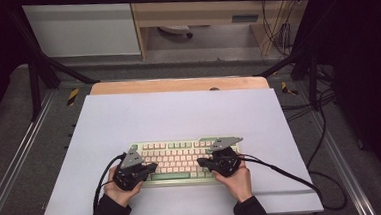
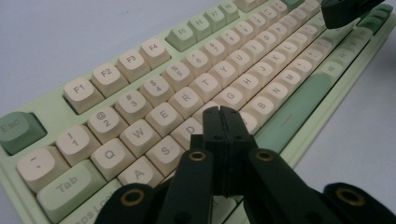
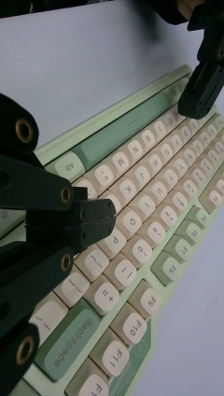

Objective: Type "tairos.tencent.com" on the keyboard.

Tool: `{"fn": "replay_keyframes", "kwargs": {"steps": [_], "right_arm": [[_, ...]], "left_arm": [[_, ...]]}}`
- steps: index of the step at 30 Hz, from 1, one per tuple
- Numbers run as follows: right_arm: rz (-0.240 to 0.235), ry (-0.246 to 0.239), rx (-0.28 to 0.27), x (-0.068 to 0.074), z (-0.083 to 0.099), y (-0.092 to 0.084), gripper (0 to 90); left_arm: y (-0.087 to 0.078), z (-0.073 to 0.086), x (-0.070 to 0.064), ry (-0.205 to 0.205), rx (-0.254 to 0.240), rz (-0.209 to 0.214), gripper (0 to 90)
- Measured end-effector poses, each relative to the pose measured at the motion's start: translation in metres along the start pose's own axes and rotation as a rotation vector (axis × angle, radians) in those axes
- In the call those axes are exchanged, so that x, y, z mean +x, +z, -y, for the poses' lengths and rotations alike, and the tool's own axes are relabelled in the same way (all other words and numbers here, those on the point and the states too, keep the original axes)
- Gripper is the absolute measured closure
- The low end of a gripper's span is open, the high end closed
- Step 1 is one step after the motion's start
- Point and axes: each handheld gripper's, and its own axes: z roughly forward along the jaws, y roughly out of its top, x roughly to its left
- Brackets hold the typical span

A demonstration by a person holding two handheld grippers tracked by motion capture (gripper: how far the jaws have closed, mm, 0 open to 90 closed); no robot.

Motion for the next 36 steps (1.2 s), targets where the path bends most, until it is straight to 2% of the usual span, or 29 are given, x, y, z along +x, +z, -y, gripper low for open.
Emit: {"fn": "replay_keyframes", "kwargs": {"steps": [20,36], "right_arm": [[0.000,0.000,0.000,0.0002,0.0000,0.0001,90.0],[0.001,0.000,-0.011,0.0005,-0.0012,-0.0025,90.0]], "left_arm": [[0.0080,0.0021,-0.0035,0.014,0.026,0.010,90.0],[0.0009,0.0024,-0.0018,0.015,0.000,0.011,90.0]]}}
